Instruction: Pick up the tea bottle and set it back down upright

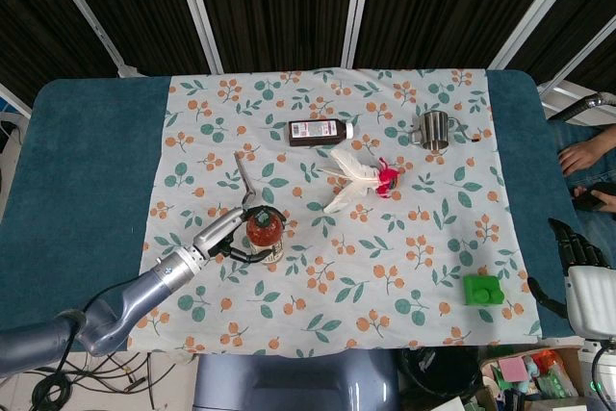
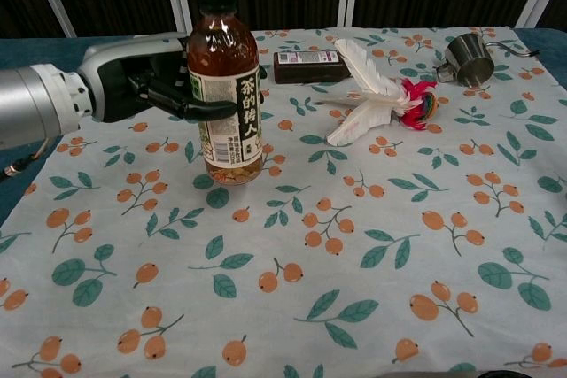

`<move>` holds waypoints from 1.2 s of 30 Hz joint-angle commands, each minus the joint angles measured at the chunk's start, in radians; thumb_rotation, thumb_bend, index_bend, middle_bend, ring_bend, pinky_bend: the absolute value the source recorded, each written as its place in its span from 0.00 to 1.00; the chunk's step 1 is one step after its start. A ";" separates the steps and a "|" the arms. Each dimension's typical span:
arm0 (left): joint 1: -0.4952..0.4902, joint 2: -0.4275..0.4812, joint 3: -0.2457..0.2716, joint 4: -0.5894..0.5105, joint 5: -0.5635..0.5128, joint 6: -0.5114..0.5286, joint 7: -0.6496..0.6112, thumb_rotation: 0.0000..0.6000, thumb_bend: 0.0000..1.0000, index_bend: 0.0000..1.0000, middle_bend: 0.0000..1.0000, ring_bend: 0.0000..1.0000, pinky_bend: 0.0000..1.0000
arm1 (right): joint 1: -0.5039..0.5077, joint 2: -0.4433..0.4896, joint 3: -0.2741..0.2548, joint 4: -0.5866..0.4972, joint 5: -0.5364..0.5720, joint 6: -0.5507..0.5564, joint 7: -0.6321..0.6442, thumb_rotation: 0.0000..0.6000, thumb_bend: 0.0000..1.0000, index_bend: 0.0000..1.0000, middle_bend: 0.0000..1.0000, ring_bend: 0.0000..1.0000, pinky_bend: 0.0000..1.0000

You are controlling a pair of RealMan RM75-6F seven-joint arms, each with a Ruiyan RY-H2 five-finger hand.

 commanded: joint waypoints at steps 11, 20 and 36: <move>0.024 -0.176 0.047 0.231 -0.016 0.082 -0.005 1.00 0.52 0.31 0.33 0.30 0.40 | 0.000 0.000 0.002 0.002 0.005 -0.002 0.003 1.00 0.16 0.09 0.11 0.18 0.26; 0.026 -0.185 0.079 0.271 0.000 0.102 0.002 1.00 0.38 0.22 0.23 0.19 0.34 | 0.000 -0.001 0.002 0.001 0.005 -0.002 0.003 1.00 0.16 0.09 0.11 0.18 0.26; 0.069 0.026 0.087 0.043 -0.098 0.082 0.363 1.00 0.17 0.00 0.00 0.00 0.02 | 0.000 -0.001 0.003 -0.002 0.006 -0.002 0.003 1.00 0.17 0.09 0.11 0.18 0.26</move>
